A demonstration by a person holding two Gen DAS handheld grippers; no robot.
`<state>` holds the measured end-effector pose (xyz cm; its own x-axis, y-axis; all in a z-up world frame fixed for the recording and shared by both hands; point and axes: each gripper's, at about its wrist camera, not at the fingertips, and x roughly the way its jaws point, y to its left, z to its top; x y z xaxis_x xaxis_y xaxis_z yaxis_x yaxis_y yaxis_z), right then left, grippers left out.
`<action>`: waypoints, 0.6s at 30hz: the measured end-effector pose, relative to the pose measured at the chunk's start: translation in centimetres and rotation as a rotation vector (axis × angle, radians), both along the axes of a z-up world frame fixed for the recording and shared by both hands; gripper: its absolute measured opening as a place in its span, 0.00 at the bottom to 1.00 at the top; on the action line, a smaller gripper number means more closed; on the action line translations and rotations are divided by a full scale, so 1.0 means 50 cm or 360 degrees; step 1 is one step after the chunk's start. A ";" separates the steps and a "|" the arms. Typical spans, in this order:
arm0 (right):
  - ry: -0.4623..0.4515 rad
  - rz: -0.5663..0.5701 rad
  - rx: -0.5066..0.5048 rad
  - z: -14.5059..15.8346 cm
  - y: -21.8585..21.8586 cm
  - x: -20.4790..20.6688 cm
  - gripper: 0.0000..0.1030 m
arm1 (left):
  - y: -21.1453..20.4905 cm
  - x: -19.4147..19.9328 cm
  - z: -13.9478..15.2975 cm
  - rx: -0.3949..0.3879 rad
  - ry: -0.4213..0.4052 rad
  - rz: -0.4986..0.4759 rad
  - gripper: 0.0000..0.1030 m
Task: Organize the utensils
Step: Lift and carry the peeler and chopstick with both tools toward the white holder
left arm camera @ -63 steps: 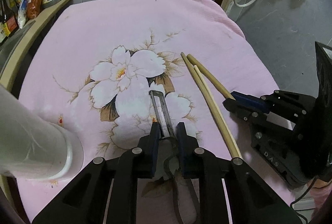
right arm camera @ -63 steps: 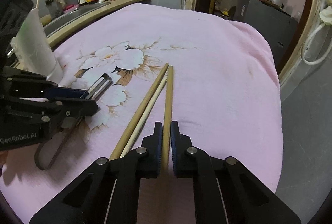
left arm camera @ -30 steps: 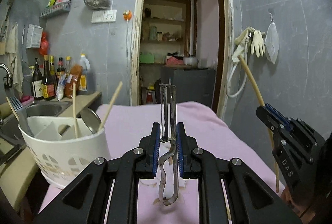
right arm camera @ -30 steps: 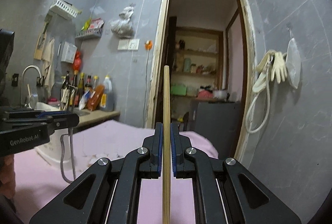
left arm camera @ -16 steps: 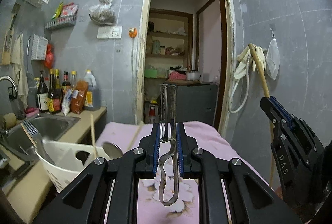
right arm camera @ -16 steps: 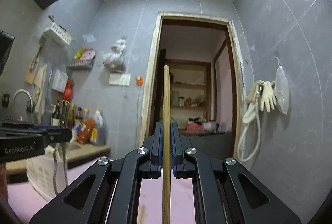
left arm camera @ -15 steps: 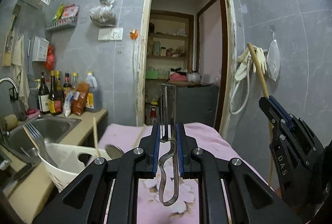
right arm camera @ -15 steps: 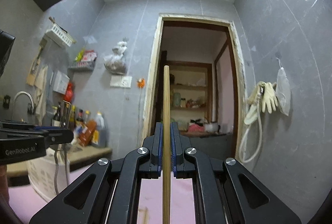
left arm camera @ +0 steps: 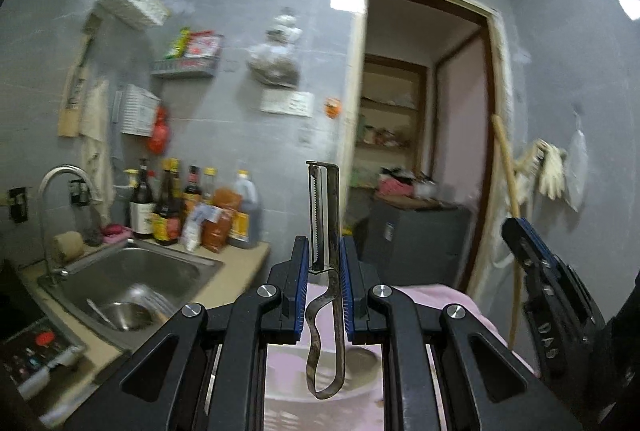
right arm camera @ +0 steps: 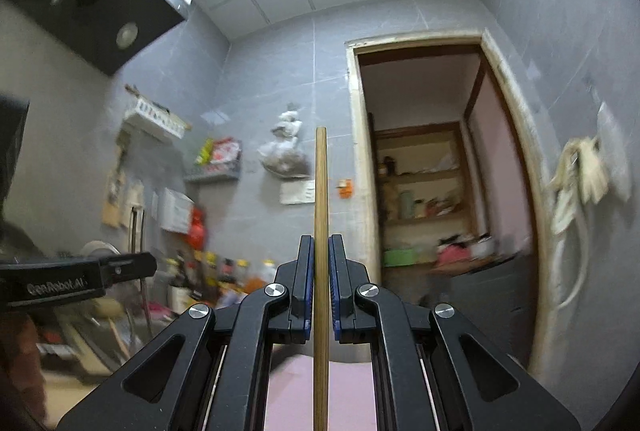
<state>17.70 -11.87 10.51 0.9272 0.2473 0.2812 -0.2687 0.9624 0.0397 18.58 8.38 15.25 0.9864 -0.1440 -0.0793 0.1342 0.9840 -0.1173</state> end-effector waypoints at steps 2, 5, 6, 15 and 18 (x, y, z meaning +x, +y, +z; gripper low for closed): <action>0.0004 0.0062 0.0059 0.012 0.022 0.013 0.05 | 0.033 0.010 0.007 -0.0010 -0.0010 0.0059 0.12; -0.0023 0.0132 0.0098 0.024 0.062 0.029 0.05 | 0.074 0.027 0.007 -0.0023 -0.0007 0.0125 0.12; -0.0030 0.0155 0.0106 0.026 0.076 0.035 0.05 | 0.087 0.035 0.005 -0.0025 0.0002 0.0140 0.12; 0.0027 0.0340 0.0225 0.001 0.130 0.096 0.05 | 0.132 0.097 -0.054 -0.0046 0.0098 0.0169 0.12; 0.0057 0.0373 0.0234 -0.015 0.130 0.106 0.05 | 0.132 0.112 -0.075 -0.0053 0.0127 0.0162 0.12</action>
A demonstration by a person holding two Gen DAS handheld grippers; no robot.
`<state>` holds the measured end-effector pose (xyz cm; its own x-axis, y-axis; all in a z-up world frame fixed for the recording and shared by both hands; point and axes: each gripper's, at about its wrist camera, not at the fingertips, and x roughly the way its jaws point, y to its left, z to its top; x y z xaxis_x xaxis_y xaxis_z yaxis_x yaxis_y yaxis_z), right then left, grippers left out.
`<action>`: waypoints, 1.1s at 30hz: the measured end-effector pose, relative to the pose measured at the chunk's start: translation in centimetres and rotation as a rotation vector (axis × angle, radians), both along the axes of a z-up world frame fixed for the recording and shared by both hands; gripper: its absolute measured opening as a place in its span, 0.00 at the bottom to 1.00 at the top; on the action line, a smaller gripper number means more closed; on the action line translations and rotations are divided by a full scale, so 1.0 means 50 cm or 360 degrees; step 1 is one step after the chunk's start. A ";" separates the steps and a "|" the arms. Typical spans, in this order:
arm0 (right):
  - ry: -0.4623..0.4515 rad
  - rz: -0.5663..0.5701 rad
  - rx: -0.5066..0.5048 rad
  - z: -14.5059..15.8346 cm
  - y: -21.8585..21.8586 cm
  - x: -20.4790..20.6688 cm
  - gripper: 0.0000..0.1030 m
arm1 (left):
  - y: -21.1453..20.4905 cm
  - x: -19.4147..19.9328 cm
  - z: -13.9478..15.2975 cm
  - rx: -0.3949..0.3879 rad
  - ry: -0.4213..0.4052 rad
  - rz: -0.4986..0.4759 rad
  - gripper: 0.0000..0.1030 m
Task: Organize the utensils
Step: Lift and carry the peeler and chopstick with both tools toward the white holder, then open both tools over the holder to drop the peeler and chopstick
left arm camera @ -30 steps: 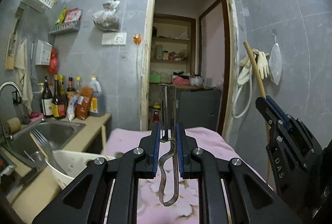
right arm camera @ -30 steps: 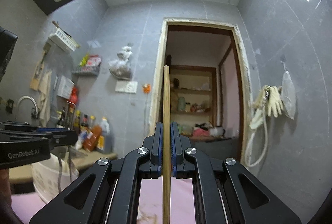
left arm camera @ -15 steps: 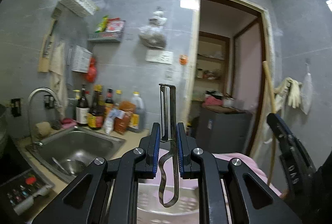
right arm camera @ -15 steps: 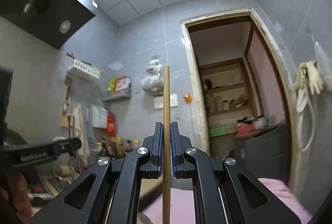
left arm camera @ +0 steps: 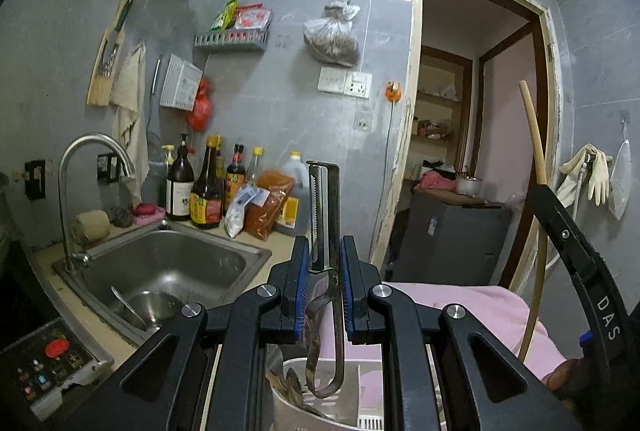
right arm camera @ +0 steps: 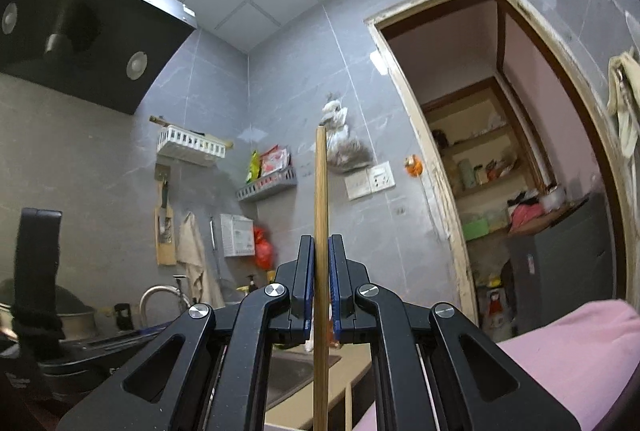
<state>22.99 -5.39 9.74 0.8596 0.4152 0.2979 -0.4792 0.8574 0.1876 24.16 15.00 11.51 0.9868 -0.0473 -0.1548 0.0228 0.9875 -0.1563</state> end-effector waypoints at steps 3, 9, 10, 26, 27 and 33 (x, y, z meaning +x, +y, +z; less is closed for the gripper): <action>0.0010 0.0019 -0.0002 -0.013 0.004 0.008 0.05 | -0.003 0.012 -0.012 0.0002 0.0026 0.0011 0.12; -0.0003 0.0002 -0.0029 -0.024 0.020 0.016 0.05 | -0.009 0.026 -0.026 -0.0011 0.0061 0.0028 0.12; -0.0005 -0.0009 -0.0031 -0.025 0.020 0.017 0.05 | -0.009 0.028 -0.030 -0.0022 0.0071 0.0022 0.12; 0.0049 -0.0105 -0.0052 -0.050 0.021 0.046 0.05 | -0.019 0.043 -0.058 0.0025 0.0132 0.0025 0.12; 0.0054 -0.0106 -0.0056 -0.052 0.021 0.047 0.05 | -0.019 0.044 -0.060 0.0031 0.0139 0.0027 0.12; 0.0068 -0.0123 -0.0086 -0.062 0.022 0.042 0.05 | -0.023 0.046 -0.074 0.0034 0.0172 0.0004 0.12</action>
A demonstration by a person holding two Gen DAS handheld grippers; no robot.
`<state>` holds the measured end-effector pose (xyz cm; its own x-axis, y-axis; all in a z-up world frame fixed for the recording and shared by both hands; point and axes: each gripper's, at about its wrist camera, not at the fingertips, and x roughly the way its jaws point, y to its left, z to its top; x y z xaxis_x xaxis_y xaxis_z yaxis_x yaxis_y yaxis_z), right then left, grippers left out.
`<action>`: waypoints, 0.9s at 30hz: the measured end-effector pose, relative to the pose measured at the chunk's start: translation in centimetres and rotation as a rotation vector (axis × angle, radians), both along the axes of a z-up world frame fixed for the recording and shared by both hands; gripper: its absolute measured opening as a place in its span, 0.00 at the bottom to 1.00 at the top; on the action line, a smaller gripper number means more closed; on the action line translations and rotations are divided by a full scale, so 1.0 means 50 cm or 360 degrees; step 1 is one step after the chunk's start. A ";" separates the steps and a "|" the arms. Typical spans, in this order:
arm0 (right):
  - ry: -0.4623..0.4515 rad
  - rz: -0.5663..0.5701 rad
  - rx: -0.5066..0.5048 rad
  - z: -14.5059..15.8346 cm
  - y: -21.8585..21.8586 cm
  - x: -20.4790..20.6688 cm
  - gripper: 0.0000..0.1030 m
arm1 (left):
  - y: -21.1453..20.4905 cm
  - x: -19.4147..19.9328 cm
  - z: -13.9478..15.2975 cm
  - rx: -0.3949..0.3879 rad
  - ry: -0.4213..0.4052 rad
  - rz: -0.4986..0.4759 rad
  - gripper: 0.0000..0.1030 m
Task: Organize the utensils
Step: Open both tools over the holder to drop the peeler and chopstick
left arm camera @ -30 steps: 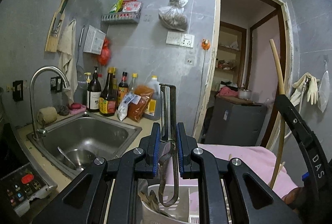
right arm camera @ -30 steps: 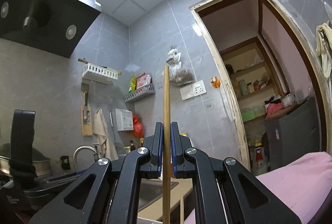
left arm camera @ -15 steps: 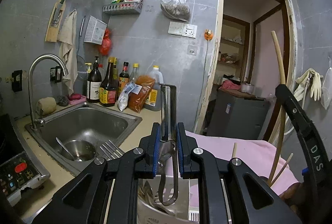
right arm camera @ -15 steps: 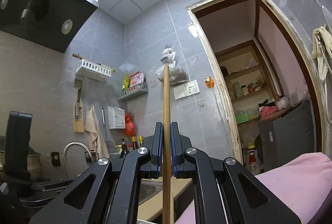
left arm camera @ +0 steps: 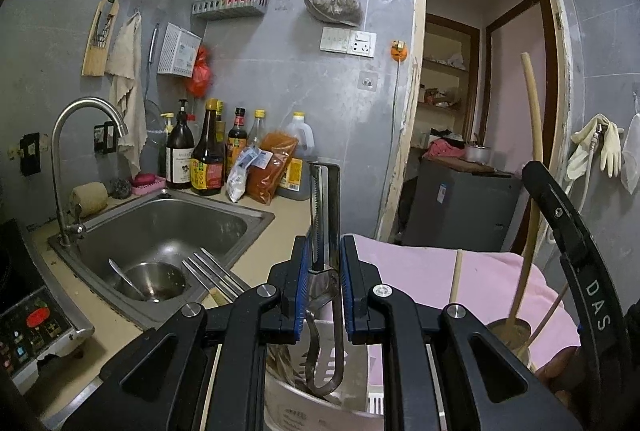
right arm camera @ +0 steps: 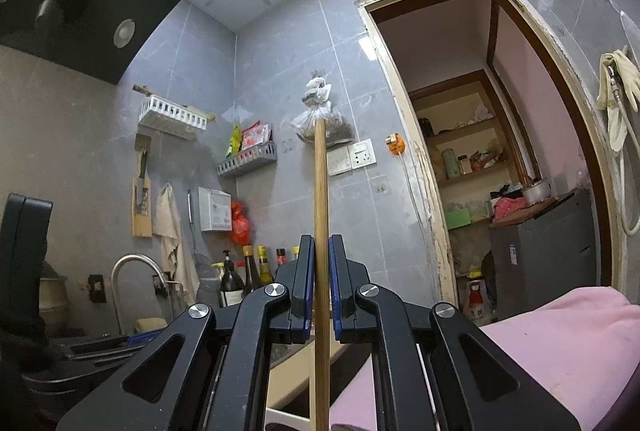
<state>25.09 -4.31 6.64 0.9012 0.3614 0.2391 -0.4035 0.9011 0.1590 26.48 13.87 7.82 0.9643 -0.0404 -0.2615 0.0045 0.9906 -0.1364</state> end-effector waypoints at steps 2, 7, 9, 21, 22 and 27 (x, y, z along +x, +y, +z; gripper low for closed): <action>0.0009 -0.0015 -0.0014 -0.002 0.000 -0.005 0.05 | 0.001 -0.001 -0.002 -0.0013 0.0001 -0.0016 0.12; 0.0031 -0.0011 -0.0031 -0.001 -0.002 -0.014 0.06 | 0.008 -0.011 -0.003 -0.0074 0.0002 -0.0063 0.12; 0.0032 -0.0005 -0.0043 0.000 -0.002 -0.018 0.07 | 0.012 -0.014 -0.001 -0.0092 0.0006 -0.0075 0.12; -0.0005 0.0007 -0.0038 0.026 -0.042 -0.059 0.25 | 0.015 -0.043 0.017 -0.0161 -0.0016 -0.0112 0.24; -0.0004 -0.0002 -0.0041 0.028 -0.048 -0.062 0.27 | 0.011 -0.045 0.019 -0.0159 -0.0019 -0.0115 0.25; -0.0001 -0.0040 -0.0042 0.034 -0.084 -0.075 0.47 | -0.009 -0.057 0.033 -0.0138 -0.0053 -0.0136 0.38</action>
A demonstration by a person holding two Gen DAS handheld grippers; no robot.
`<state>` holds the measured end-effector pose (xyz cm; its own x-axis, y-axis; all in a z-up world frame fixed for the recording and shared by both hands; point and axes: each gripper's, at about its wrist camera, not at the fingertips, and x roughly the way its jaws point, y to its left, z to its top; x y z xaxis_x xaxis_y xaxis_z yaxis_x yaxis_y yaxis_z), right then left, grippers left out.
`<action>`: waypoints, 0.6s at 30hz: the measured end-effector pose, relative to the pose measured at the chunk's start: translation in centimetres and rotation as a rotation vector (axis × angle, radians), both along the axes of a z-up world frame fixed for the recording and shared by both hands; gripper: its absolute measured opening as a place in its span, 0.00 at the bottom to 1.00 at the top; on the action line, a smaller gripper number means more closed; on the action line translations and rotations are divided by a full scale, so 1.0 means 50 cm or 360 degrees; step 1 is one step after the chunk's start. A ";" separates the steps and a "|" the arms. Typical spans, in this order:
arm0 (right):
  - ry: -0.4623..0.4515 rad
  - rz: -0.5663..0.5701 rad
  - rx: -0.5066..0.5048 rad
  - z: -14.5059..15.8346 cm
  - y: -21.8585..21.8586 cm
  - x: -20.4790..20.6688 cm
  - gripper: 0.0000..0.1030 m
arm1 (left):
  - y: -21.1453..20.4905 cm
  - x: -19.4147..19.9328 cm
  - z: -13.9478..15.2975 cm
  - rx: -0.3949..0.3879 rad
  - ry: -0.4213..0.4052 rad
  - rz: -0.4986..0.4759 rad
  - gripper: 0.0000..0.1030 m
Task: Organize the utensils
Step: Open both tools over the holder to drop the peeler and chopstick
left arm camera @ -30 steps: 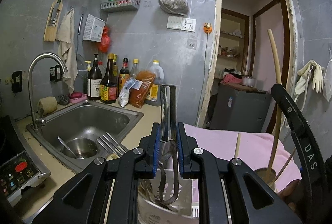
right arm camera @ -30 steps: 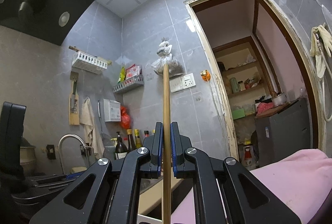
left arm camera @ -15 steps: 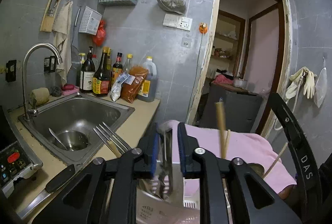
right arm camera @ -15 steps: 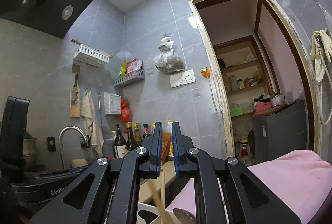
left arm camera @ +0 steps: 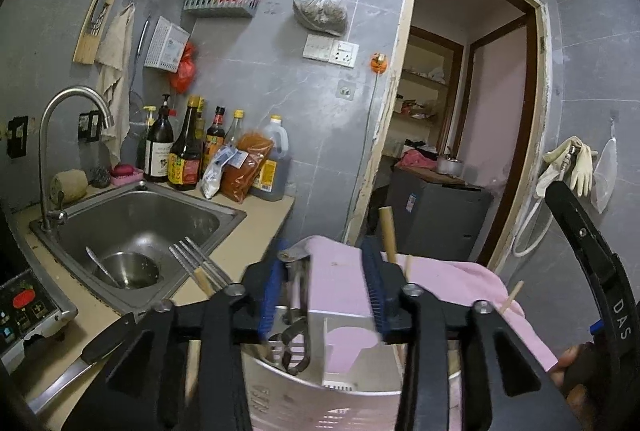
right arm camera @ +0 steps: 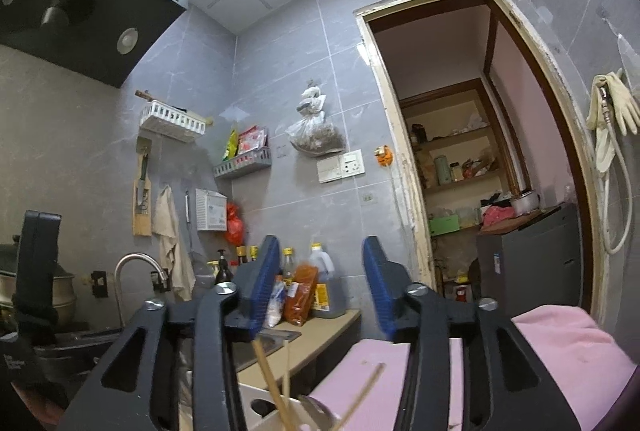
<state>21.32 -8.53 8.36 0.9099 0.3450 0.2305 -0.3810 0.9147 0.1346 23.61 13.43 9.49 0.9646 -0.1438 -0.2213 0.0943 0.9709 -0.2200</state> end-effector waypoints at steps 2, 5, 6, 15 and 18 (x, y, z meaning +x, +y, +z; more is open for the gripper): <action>0.0000 -0.0017 -0.0002 0.003 -0.018 -0.006 0.53 | -0.009 -0.005 0.006 0.0010 -0.0020 0.0009 0.42; 0.0010 -0.0048 -0.0001 0.005 -0.045 -0.015 0.58 | -0.023 -0.008 0.013 0.0025 -0.0028 0.0013 0.46; 0.0015 -0.0055 -0.0003 0.006 -0.051 -0.016 0.59 | -0.029 -0.012 0.016 0.0029 -0.0040 0.0015 0.50; 0.0063 -0.0134 -0.0003 0.007 -0.134 -0.042 0.80 | -0.095 -0.054 0.049 0.0080 -0.0158 -0.0052 0.76; 0.0069 -0.0157 -0.0017 0.006 -0.161 -0.054 0.86 | -0.124 -0.065 0.051 0.0110 -0.0185 -0.0086 0.85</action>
